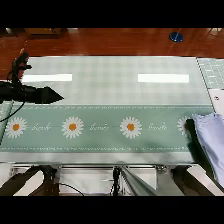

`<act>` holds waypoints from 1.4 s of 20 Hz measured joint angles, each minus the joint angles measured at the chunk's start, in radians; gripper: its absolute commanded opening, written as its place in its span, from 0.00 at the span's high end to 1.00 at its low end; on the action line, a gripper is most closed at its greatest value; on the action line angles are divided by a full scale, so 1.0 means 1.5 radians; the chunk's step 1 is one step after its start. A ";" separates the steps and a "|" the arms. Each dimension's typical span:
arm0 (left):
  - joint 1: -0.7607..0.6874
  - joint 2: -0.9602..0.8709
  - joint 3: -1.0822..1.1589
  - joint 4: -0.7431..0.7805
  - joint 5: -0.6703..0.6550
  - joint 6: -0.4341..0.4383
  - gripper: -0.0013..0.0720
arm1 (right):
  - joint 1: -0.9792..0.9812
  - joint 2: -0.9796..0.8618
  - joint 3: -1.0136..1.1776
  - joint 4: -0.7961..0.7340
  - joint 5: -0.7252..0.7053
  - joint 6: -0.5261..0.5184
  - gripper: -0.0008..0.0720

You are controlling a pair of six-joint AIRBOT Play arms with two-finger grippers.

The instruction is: Fold the shirts.

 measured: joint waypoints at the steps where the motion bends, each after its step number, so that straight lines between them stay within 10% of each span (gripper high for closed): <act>1: 0.000 -0.001 0.000 -0.005 0.014 0.000 0.04 | 0.013 -0.001 0.024 0.080 -0.080 0.008 0.55; 4: 0.000 -0.009 0.000 -0.047 0.108 -0.001 0.04 | 0.089 -0.037 0.105 0.422 -0.302 -0.004 0.55; 8: -0.031 -0.020 0.020 -0.190 0.274 0.005 0.11 | 0.273 -0.144 0.214 0.692 -0.249 -0.095 0.55; 12: -0.149 -0.040 0.081 -0.101 0.347 -0.016 0.11 | 0.498 -0.214 0.251 0.540 -0.064 -0.130 0.55; 17: -0.308 -0.138 0.171 0.222 0.277 -0.199 0.23 | 0.681 -0.246 0.262 0.279 0.023 -0.106 0.40; 28: -0.359 -0.311 0.325 0.422 0.021 -0.299 0.23 | 0.746 -0.293 0.203 0.313 0.066 -0.077 0.40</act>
